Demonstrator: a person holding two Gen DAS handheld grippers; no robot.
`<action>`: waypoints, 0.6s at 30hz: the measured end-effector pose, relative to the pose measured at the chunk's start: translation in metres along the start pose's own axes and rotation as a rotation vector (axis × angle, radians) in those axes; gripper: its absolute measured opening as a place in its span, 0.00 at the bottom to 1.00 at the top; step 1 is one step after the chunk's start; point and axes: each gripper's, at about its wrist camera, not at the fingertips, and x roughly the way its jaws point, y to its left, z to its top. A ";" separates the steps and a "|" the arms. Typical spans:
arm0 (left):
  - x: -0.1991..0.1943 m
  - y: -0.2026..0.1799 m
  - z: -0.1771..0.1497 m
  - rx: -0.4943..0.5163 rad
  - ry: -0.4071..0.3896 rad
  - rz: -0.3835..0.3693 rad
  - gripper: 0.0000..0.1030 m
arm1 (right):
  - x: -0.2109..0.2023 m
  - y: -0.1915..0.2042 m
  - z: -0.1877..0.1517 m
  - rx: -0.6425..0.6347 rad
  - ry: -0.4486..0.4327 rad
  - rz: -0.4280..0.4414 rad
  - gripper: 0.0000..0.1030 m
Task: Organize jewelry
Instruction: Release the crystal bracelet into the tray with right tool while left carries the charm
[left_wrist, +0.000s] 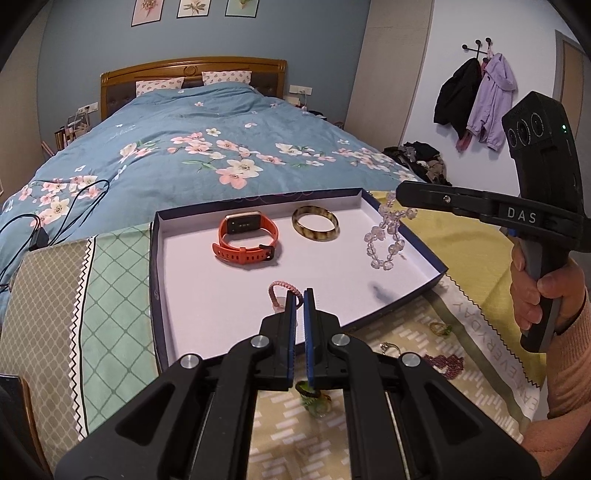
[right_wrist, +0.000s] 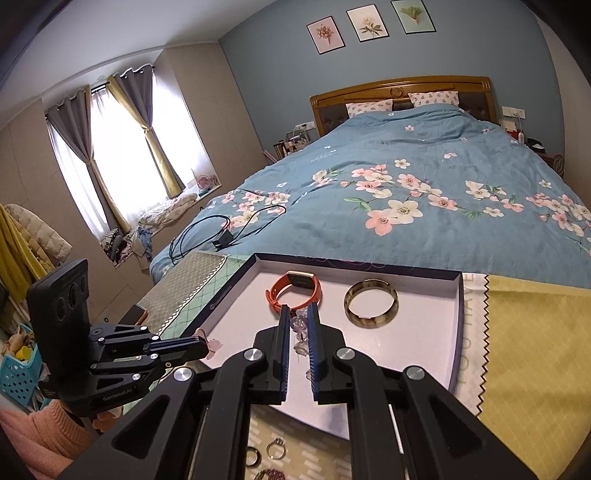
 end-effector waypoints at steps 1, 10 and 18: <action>0.001 0.001 0.001 0.000 0.002 0.002 0.04 | 0.002 0.000 0.000 0.000 0.000 0.000 0.07; 0.016 0.004 0.009 0.014 0.014 0.022 0.04 | 0.022 -0.002 0.008 0.013 0.011 0.010 0.07; 0.026 0.010 0.016 0.020 0.027 0.037 0.04 | 0.040 -0.002 0.012 0.016 0.022 0.018 0.07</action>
